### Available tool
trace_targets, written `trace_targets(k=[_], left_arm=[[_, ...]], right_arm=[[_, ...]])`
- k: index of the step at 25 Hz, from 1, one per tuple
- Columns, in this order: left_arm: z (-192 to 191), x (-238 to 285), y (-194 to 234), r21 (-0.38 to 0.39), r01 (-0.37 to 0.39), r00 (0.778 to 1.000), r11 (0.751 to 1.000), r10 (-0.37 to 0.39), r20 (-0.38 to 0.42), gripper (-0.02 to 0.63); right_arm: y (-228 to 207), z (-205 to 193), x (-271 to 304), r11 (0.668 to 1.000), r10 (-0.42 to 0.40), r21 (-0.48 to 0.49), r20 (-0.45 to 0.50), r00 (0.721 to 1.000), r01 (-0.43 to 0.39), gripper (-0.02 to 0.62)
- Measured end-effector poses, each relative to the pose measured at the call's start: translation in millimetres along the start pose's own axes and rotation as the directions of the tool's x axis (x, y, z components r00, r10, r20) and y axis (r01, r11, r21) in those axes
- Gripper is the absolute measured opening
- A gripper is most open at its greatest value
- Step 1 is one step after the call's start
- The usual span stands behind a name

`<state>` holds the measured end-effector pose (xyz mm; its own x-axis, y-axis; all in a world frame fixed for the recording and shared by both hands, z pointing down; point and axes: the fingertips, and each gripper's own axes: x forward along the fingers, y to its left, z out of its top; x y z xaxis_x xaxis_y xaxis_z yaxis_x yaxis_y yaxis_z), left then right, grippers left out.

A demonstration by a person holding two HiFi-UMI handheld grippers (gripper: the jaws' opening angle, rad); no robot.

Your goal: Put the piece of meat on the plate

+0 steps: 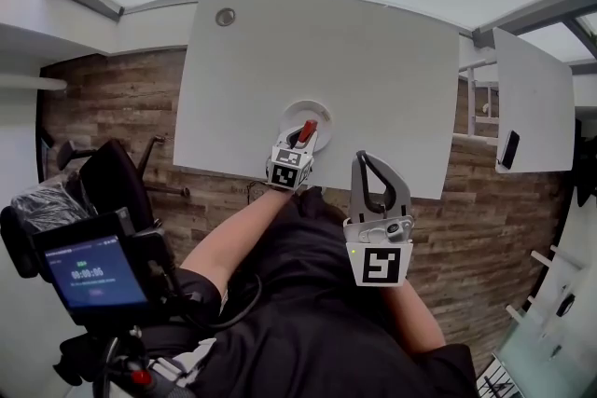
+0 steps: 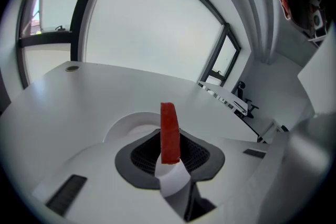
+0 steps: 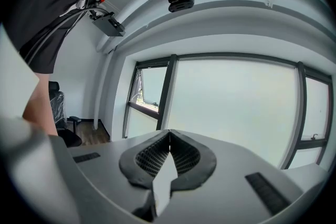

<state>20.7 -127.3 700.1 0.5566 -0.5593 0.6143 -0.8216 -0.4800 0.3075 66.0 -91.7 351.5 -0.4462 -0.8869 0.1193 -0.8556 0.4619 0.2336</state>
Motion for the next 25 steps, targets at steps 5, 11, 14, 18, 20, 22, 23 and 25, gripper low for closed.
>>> trace_targets(k=[5,11,14,18,20,22,23,25], left_arm=[[-15,7,4,0.009,-0.005,0.999,1.000,0.006,-0.041,0.092],[-17,31,-6,0.050,0.020,0.997,0.999,-0.017,-0.072,0.093],[-20,31,-5,0.062,0.035,0.996,0.997,-0.030,-0.080,0.092],[-24,30,-4,0.054,0.037,0.995,0.998,-0.031,-0.099,0.094],[-24,30,-4,0.050,0.043,0.994,0.998,-0.038,-0.102,0.094],[-24,30,-4,0.051,0.047,0.994,0.998,-0.042,-0.104,0.094],[-24,29,-3,0.043,0.049,0.994,0.998,-0.044,-0.103,0.094],[-21,29,-2,0.019,0.051,0.994,0.999,-0.049,-0.094,0.094]], right_arm=[[-1,-2,-2,1.000,-0.020,0.019,0.000,1.000,0.020,0.005],[-22,-23,-2,0.999,-0.034,-0.012,-0.016,0.999,0.034,0.005],[-17,-21,-3,0.999,-0.036,-0.005,-0.010,0.999,0.036,0.005],[-17,-19,-7,0.999,-0.045,-0.008,-0.007,0.999,0.045,0.005],[-19,-19,-7,0.999,-0.050,-0.005,-0.005,0.999,0.050,0.005],[-17,-18,-7,0.999,-0.052,0.001,-0.004,0.999,0.052,0.005],[-15,-18,-7,0.999,-0.049,0.001,-0.005,0.999,0.049,0.005],[-11,-20,-7,1.000,-0.025,-0.003,-0.011,1.000,0.025,0.005]])
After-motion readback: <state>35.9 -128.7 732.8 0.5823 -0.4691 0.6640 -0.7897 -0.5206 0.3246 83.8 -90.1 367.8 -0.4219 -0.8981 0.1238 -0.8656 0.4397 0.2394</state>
